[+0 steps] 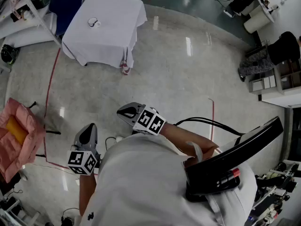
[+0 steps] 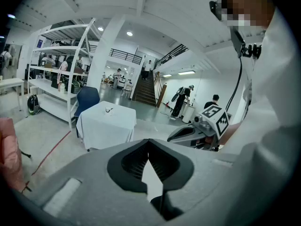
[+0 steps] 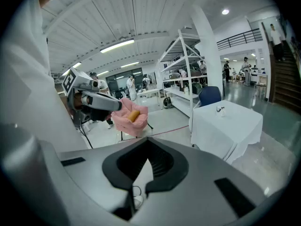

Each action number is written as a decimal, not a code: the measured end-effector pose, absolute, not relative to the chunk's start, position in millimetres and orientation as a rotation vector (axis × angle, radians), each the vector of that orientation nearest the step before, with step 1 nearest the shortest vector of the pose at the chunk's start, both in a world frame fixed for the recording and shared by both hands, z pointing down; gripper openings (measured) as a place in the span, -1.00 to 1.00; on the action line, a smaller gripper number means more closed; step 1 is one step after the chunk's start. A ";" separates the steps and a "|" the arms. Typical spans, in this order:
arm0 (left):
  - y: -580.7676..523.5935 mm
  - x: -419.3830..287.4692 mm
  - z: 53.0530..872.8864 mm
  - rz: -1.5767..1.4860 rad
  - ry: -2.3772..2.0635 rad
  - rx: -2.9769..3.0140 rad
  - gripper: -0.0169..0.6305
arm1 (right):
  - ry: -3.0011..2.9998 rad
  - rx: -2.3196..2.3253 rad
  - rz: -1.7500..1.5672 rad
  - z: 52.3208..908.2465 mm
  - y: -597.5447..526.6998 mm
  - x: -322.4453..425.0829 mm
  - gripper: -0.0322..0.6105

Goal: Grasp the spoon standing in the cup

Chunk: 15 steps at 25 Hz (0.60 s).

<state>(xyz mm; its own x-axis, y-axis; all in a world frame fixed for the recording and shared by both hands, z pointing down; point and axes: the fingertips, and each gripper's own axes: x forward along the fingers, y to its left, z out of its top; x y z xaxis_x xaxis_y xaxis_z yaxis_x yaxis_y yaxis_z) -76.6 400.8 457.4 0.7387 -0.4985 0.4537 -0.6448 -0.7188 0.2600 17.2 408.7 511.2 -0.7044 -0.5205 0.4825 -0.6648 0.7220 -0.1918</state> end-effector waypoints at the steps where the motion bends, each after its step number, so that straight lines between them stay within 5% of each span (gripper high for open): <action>1: 393.9 -65.9 457.5 0.508 -0.873 2.538 -0.91 | -2.531 0.914 0.495 509.6 402.6 27.3 -0.89; 15: 297.4 8.7 473.2 0.520 -0.918 2.512 -0.91 | -2.498 0.966 0.495 540.7 319.1 120.7 -0.80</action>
<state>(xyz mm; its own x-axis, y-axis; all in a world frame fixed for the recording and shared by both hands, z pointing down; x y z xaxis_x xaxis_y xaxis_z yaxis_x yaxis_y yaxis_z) 8.7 297.4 473.2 0.7129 -0.5174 0.4733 -0.6720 -0.6969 0.2504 120.7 319.1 540.7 -0.6733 -0.5486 0.4957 -0.6961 0.6962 -0.1750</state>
